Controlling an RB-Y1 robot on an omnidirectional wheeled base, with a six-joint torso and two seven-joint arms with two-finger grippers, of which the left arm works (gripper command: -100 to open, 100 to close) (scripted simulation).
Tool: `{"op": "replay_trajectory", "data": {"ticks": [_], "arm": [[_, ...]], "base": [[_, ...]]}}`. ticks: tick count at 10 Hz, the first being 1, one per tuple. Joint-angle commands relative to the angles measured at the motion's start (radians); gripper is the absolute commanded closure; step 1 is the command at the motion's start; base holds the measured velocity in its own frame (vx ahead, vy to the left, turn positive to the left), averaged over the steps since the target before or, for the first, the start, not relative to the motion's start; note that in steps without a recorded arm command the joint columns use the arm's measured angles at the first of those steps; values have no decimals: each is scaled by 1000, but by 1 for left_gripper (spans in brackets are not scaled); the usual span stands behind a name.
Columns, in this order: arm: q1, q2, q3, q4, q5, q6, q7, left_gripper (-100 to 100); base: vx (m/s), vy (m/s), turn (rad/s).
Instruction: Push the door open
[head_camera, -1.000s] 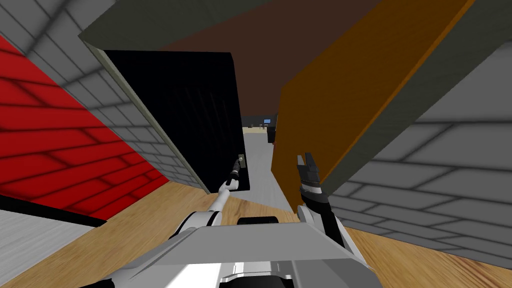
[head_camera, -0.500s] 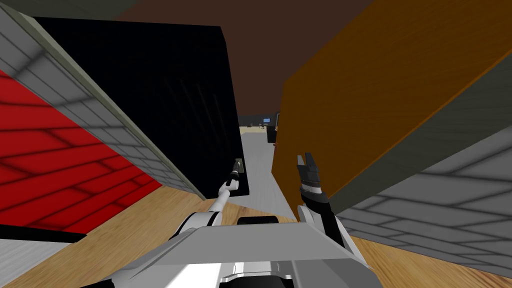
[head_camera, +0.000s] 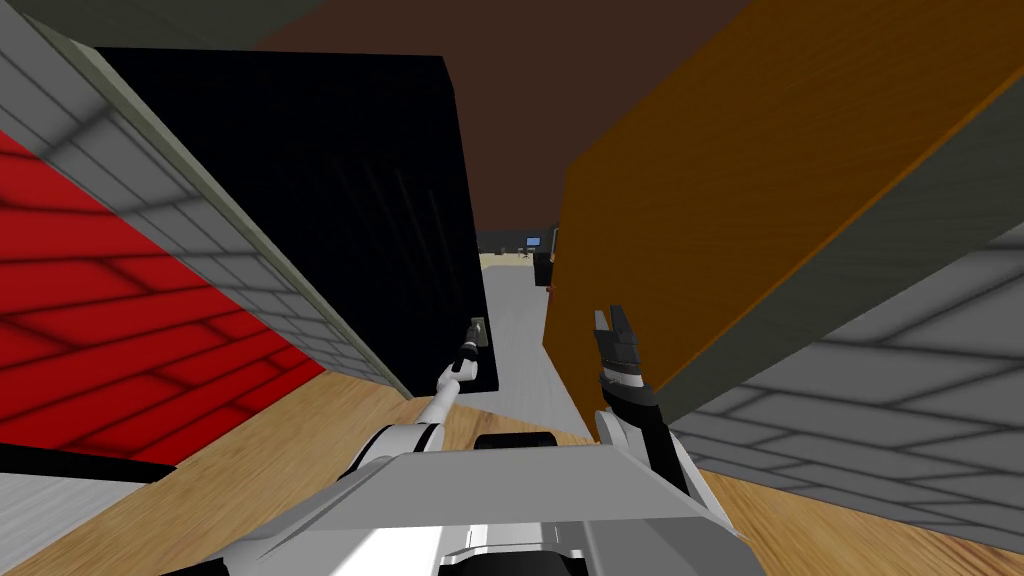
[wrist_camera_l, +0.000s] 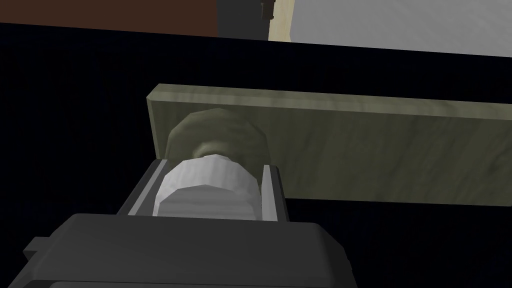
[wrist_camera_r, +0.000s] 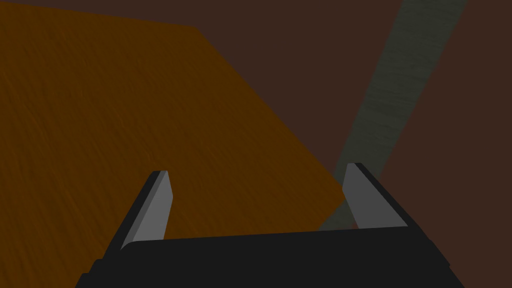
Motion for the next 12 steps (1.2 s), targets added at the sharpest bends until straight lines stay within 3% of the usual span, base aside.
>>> {"op": "replay_trajectory", "data": {"ticks": [1, 6, 11, 12], "arm": [[-1, 0, 0, -2, 0, -1, 0, 100], [-7, 24, 47, 2, 10, -4, -39, 100], [-13, 33, 91, 3, 20, -8, -77, 100], [-17, 29, 85, 19, 22, -15, -65, -100]], "base": [[0, 0, 0], [151, -34, 54], [167, -21, 95], [-109, -76, 48]]}}
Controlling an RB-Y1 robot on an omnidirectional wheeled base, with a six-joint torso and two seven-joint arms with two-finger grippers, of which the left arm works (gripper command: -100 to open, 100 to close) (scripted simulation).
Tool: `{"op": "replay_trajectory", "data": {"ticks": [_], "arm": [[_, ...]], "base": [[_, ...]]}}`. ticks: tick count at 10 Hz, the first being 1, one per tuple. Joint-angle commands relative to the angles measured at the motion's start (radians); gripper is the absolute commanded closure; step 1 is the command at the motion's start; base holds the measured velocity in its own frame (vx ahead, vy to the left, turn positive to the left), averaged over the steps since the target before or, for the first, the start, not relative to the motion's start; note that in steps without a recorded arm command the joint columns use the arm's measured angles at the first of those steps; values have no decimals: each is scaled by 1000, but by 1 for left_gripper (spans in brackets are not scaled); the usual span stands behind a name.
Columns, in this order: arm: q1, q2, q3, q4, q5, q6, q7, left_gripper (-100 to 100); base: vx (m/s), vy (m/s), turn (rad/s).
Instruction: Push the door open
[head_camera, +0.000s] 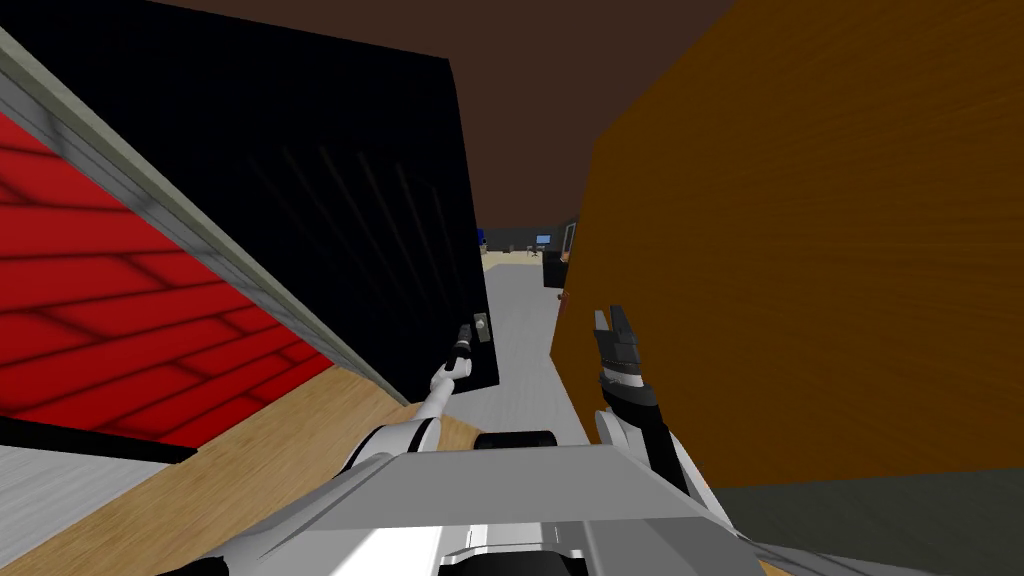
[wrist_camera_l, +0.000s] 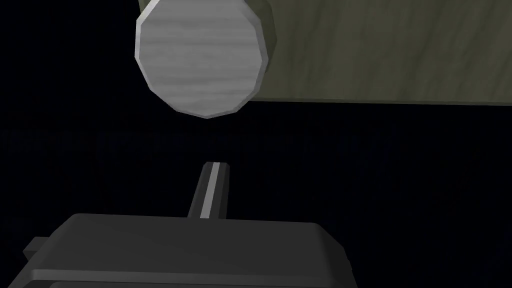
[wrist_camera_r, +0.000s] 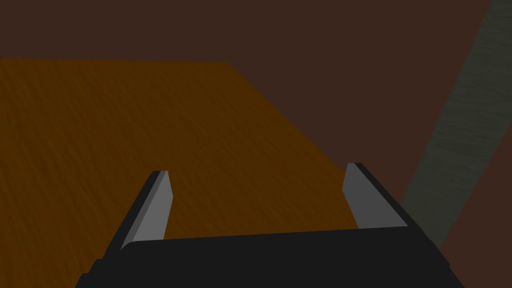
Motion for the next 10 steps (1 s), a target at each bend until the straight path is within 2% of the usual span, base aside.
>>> {"op": "replay_trajectory", "data": {"ticks": [1, 5, 6, 10], "arm": [[-5, -3, -1, 12, 2, -2, 5, -100], [-9, -33, 0, 12, 11, 14, 10, -100], [-6, -29, 0, 3, 9, 18, 7, -100], [1, -17, 6, 6, 11, 3, 5, -100]], "base": [[-215, -98, 17], [-242, -132, 31], [-122, -57, 7], [171, 1, -26]]}}
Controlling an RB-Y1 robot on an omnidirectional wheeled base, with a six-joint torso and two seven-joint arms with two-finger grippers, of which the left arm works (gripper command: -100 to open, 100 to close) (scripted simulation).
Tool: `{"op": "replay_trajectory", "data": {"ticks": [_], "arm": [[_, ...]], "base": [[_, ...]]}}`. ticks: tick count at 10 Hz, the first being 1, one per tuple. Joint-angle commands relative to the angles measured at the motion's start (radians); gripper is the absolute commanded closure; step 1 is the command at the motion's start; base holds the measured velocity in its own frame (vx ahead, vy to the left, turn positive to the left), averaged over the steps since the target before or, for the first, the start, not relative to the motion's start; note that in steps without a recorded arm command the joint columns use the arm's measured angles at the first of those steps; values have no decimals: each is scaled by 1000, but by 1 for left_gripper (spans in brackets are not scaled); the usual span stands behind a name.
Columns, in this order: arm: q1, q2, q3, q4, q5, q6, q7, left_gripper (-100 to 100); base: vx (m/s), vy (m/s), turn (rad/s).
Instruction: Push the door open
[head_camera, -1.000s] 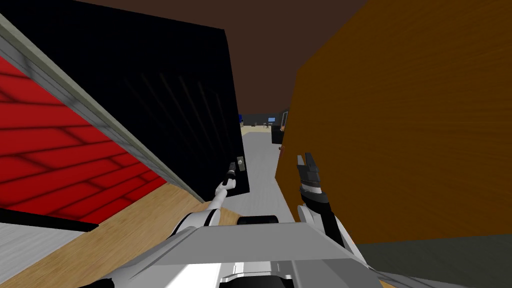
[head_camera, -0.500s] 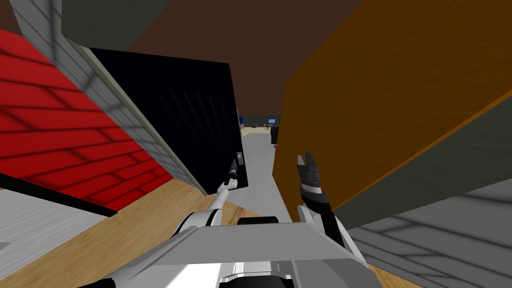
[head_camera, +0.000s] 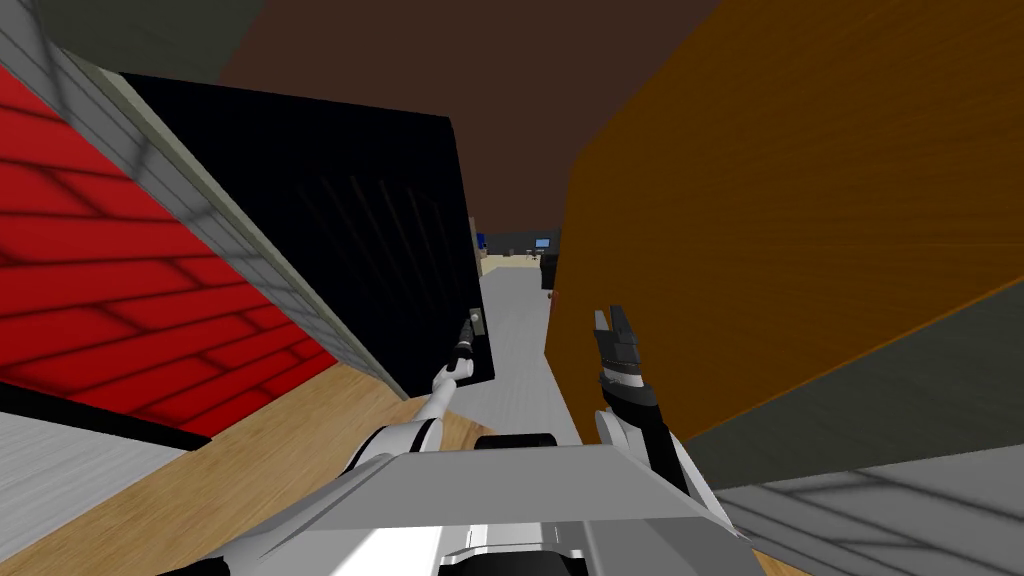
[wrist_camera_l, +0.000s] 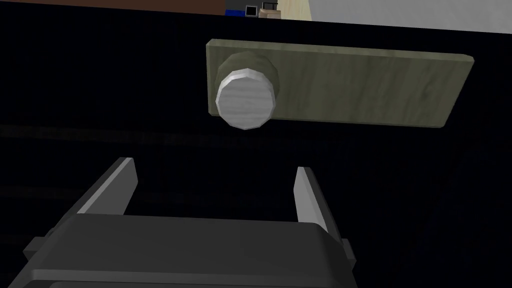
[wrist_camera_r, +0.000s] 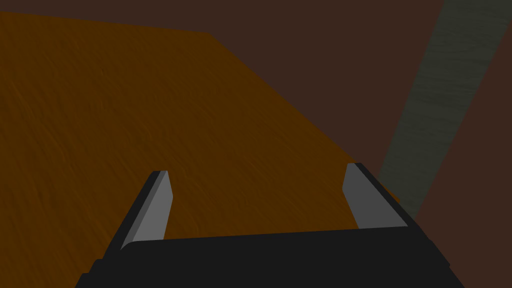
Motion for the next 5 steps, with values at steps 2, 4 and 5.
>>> {"op": "replay_trajectory", "data": {"ticks": [2, 4, 5], "arm": [[4, 2, 5, 4, 1, -13, -2, -100], [8, -1, 8, 5, 1, -20, -4, -100], [9, -4, 9, 5, 2, -24, -4, -100]], "base": [[211, 14, -37], [212, 37, -26], [180, 16, -22]]}}
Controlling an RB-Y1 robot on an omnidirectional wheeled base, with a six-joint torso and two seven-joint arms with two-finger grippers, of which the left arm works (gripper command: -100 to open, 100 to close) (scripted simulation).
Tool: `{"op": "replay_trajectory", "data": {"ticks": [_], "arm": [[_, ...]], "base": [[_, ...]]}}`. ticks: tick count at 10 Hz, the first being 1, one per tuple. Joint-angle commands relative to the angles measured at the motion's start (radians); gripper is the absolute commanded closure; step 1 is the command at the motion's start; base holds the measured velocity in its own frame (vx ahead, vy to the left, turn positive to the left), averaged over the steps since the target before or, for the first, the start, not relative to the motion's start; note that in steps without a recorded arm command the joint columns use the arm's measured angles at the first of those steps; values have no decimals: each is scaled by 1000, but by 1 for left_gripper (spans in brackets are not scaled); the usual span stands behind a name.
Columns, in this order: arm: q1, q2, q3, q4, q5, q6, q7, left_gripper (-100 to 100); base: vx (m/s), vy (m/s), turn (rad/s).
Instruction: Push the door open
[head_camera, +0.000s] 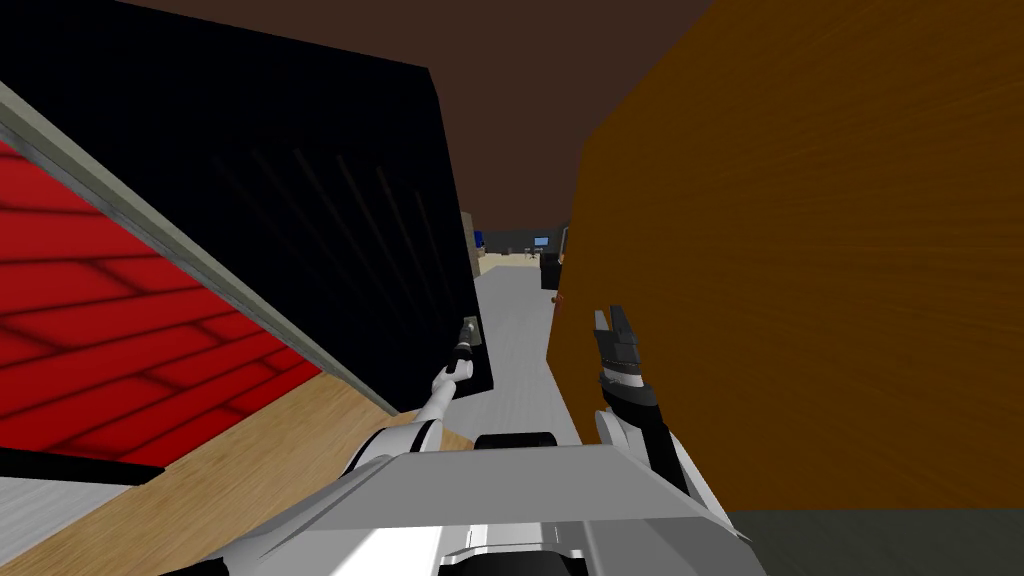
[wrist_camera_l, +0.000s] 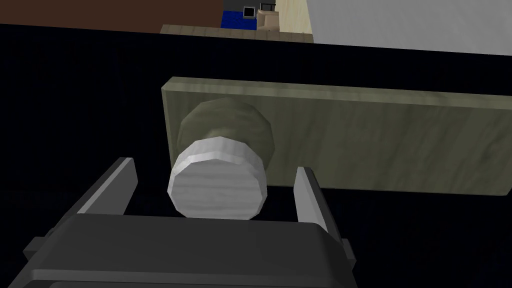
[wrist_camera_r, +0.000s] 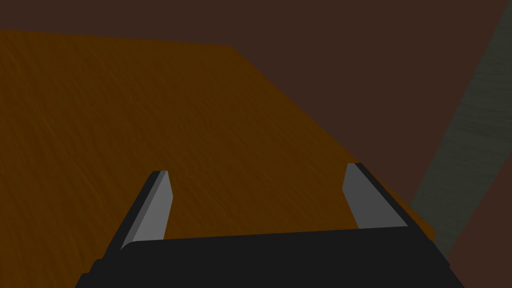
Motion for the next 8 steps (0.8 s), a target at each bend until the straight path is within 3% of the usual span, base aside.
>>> {"op": "replay_trajectory", "data": {"ticks": [1, 2, 7, 8], "arm": [[0, 0, 0, 0, 0, 0, 0, -100], [0, 0, 0, 0, 0, 0, 0, 100], [0, 0, 0, 0, 0, 0, 0, 100], [3, 8, 23, -7, 24, -2, -33, 100]], "base": [[77, 6, -3], [-10, 0, 4], [-15, -1, -1], [106, 7, -36]]}}
